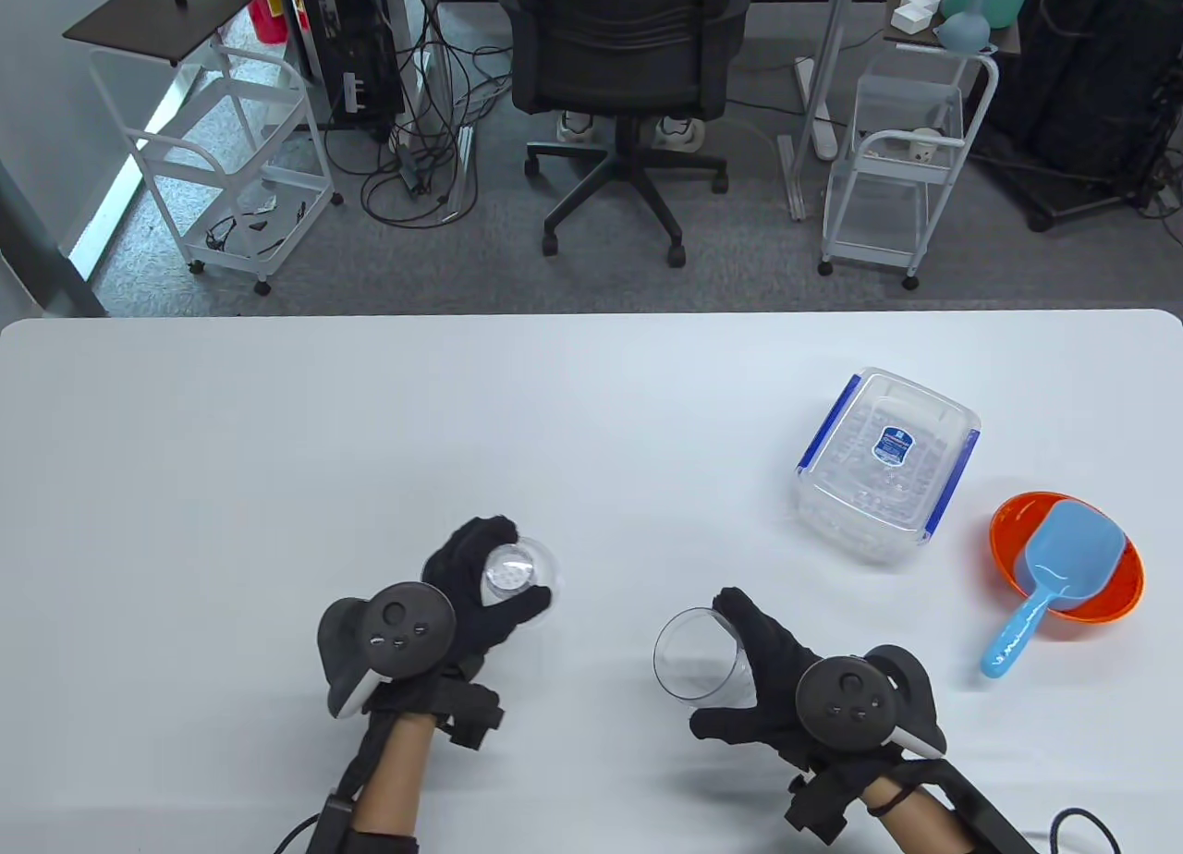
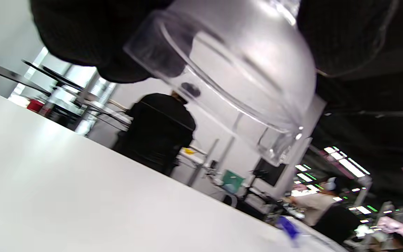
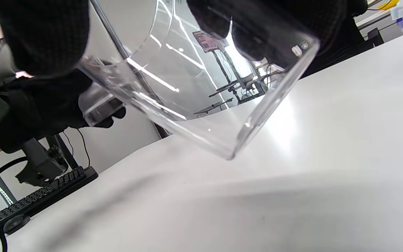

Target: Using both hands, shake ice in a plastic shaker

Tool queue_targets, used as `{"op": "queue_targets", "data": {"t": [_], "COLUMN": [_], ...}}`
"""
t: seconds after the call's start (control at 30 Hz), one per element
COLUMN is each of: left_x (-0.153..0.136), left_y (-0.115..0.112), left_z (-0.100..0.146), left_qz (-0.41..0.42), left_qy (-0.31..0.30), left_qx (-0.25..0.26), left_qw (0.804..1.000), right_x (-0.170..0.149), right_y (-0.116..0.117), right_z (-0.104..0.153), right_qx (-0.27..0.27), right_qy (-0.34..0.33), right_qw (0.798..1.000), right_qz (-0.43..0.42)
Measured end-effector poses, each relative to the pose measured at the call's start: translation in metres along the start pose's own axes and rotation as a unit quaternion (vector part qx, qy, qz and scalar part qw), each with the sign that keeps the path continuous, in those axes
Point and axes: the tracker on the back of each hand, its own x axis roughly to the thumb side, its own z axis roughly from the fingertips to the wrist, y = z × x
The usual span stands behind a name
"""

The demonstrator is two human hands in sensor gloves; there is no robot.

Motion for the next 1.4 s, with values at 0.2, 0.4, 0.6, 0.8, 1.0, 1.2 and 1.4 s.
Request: {"op": "queue_targets", "data": {"t": [0.2,0.4,0.6,0.8,1.0,1.2,1.4], "left_x": [-0.085,-0.126,-0.141,-0.151,-0.157,-0.155,-0.124], "left_y": [0.021,0.017,0.004,0.000,-0.004,-0.001,0.024], "left_z": [0.010,0.022,0.028,0.031,0.032,0.032,0.031], "left_qz": [-0.076,-0.095,-0.067,-0.040,-0.030,-0.030,-0.027], "left_qy": [0.140,0.206,0.231,0.251,0.265,0.261,0.167], "left_qx": [-0.029,-0.068,-0.091,-0.102,-0.114,-0.108,-0.044], "left_qw": [0.987,0.971,0.966,0.962,0.957,0.959,0.985], "right_x": [0.000,-0.003,-0.008,-0.006,-0.004,-0.006,-0.014], "right_y": [0.000,0.002,0.002,0.002,0.001,0.002,0.003], "right_z": [-0.001,-0.002,-0.003,-0.003,-0.002,-0.002,-0.002], "right_qx": [-0.007,-0.006,-0.007,-0.011,-0.020,-0.023,-0.024], "right_qy": [0.002,0.006,0.021,0.014,0.001,0.007,0.026], "right_qw": [1.000,1.000,1.000,1.000,1.000,0.999,0.997], "right_qz": [-0.011,-0.015,-0.022,-0.021,-0.021,-0.034,-0.071]}}
